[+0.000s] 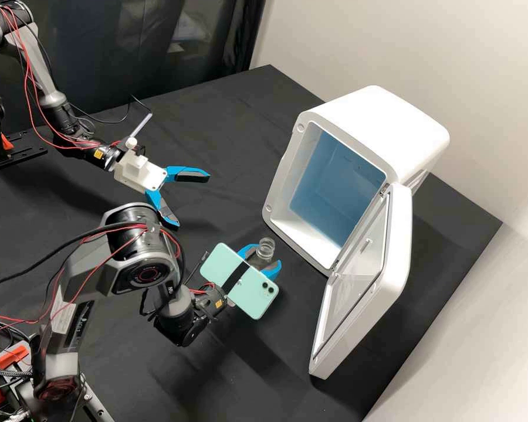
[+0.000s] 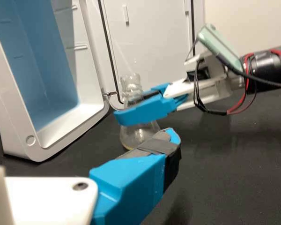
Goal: Take the flask out of the incubator
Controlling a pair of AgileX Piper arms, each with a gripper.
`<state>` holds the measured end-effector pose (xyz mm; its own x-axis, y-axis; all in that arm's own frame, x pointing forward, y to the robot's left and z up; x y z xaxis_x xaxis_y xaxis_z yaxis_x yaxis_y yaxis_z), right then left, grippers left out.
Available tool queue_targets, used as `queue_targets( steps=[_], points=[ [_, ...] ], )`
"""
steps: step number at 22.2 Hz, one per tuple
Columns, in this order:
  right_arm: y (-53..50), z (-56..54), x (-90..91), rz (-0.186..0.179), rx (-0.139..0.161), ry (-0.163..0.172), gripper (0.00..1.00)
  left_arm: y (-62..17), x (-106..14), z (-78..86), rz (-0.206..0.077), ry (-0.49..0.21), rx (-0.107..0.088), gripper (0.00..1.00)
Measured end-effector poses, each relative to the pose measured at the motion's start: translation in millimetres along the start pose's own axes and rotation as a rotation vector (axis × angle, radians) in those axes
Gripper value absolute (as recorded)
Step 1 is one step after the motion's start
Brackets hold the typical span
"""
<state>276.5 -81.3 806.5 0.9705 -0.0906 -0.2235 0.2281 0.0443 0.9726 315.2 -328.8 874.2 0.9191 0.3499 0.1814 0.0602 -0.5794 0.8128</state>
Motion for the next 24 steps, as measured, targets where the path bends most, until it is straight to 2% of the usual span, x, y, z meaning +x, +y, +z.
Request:
queue_targets(
  steps=[4,7,8,17,20,21,24],
  points=[
    [-5.1,3.9,2.5,0.011,0.048,0.024,0.00,0.2,0.0,-0.3,0.002,0.001,0.000,1.00],
    [-7.2,6.0,4.4,0.016,0.059,0.034,0.00,0.2,0.0,-0.3,0.002,0.001,0.000,1.00],
    [-7.8,6.6,4.6,0.014,0.060,0.033,1.00,0.2,0.0,-0.3,0.002,0.001,0.000,1.00],
    [-8.3,6.9,4.9,0.018,0.063,0.039,1.00,0.2,0.0,-0.3,0.002,0.001,0.000,1.00],
    [-8.3,6.9,4.9,0.018,0.063,0.039,1.00,3.1,-1.4,0.1,0.010,0.000,0.000,1.00],
    [-8.7,6.6,3.9,0.015,0.064,0.036,1.00,5.6,-3.0,-0.1,0.021,0.000,0.003,1.00],
    [-7.0,3.2,-1.9,0.015,0.058,0.027,1.00,13.2,-4.8,-1.7,0.058,0.006,0.041,1.00]
  ],
)
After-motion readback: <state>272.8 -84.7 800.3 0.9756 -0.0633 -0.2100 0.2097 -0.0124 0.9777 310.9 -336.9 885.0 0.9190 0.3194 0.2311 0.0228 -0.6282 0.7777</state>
